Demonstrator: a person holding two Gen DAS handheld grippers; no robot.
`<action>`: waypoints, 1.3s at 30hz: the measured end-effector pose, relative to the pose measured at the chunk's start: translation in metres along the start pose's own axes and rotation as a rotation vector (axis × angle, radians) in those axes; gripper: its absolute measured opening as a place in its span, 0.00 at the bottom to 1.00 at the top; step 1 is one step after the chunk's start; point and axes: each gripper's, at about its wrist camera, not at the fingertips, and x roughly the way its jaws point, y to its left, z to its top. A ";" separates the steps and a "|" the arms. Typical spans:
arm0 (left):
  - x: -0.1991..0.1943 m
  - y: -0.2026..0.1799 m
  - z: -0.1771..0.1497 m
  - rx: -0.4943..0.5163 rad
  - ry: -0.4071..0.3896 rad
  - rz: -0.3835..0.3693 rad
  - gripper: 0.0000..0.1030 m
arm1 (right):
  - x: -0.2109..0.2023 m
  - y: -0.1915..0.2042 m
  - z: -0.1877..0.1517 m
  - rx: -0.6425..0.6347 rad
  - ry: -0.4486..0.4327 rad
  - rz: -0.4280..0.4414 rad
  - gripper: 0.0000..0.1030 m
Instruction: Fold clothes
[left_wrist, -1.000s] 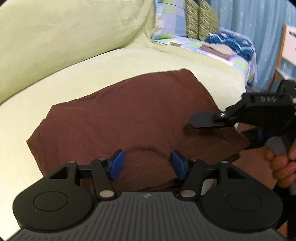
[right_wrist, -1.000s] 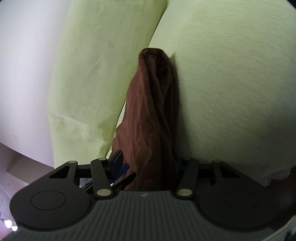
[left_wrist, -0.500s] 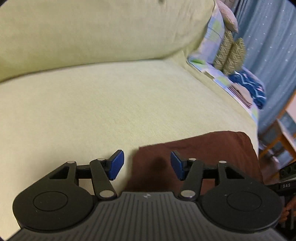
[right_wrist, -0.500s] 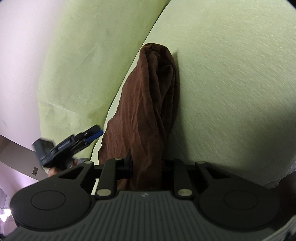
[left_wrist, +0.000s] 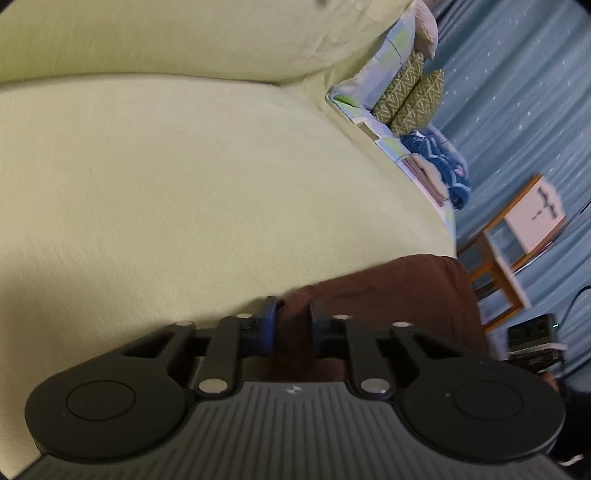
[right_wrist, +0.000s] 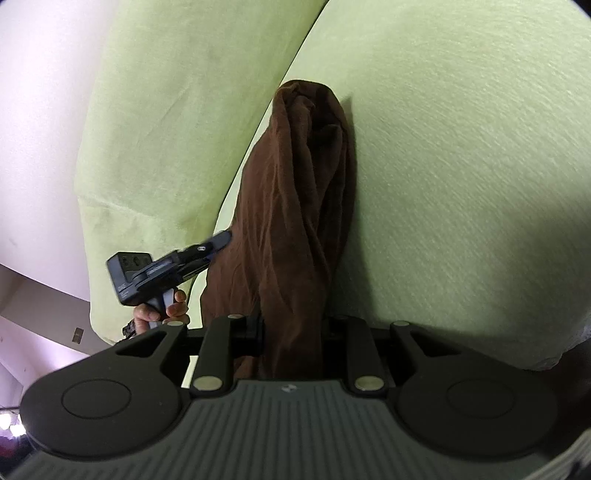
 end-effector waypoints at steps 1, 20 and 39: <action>0.001 -0.002 0.000 0.008 -0.005 0.003 0.12 | 0.000 0.000 0.001 0.003 0.004 0.001 0.19; -0.082 0.008 -0.017 -0.070 -0.173 0.309 0.09 | 0.090 0.046 0.067 -0.184 0.150 0.029 0.16; -0.108 -0.085 -0.066 -0.042 -0.261 0.641 0.30 | 0.019 0.098 0.063 -0.486 -0.078 -0.088 0.19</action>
